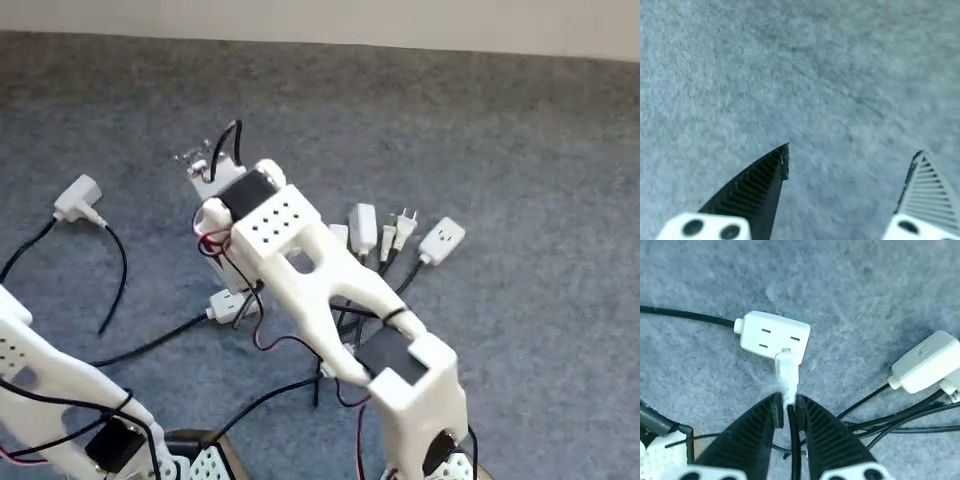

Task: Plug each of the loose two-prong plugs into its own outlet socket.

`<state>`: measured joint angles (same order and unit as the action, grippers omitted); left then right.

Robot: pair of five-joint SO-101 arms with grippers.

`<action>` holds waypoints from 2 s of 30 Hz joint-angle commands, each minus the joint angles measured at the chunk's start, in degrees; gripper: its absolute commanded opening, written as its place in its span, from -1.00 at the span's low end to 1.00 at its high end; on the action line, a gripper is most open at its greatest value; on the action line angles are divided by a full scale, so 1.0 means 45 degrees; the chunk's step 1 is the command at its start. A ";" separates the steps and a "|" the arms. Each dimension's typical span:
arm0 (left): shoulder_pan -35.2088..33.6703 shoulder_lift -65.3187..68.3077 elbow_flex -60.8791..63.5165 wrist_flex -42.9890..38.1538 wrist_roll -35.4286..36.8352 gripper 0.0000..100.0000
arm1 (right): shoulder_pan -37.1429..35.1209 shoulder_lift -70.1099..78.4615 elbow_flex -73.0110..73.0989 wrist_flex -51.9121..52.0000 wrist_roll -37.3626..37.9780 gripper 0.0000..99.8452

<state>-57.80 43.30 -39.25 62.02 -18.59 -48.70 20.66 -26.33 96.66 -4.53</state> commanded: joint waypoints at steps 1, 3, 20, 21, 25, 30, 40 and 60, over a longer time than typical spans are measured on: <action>-0.0205 0.1319 -0.2491 0.0098 -0.0098 -0.26 | -0.0107 0.0400 -0.2022 0.0479 -0.0176 -0.99; -0.0342 0.1866 -0.3136 0.0098 -0.0098 -0.27 | -0.0107 0.0654 -0.2139 0.0479 -0.0371 -0.99; -0.1534 0.3194 -0.5421 0.0020 -0.0117 -0.27 | -0.1162 0.0947 -0.2120 0.0498 -0.0508 -0.99; -0.1592 0.3194 -0.5421 0.0020 -0.0117 -0.27 | -0.1162 0.0947 -0.2100 0.0498 -0.0508 -0.99; -0.1788 0.3194 -0.5441 -0.0039 -0.0117 -0.27 | -0.1143 0.0967 -0.2100 0.0440 -0.0508 -0.99; -0.1866 0.3214 -0.5382 -0.0332 -0.0117 -0.27 | -0.1065 0.1319 -0.2081 0.0440 -0.0508 -0.99; -0.2081 0.3233 -0.5343 -0.0332 -0.0117 -0.27 | -0.0342 0.2491 -0.2237 0.0186 -0.0449 -0.99; -0.2022 0.3233 -0.5343 -0.0274 -0.0117 -0.27 | 0.0068 0.2002 -0.2960 0.0225 -0.0430 -0.99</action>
<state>-66.33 58.86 -61.23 61.49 -18.59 -49.05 32.00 -36.88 97.45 -6.20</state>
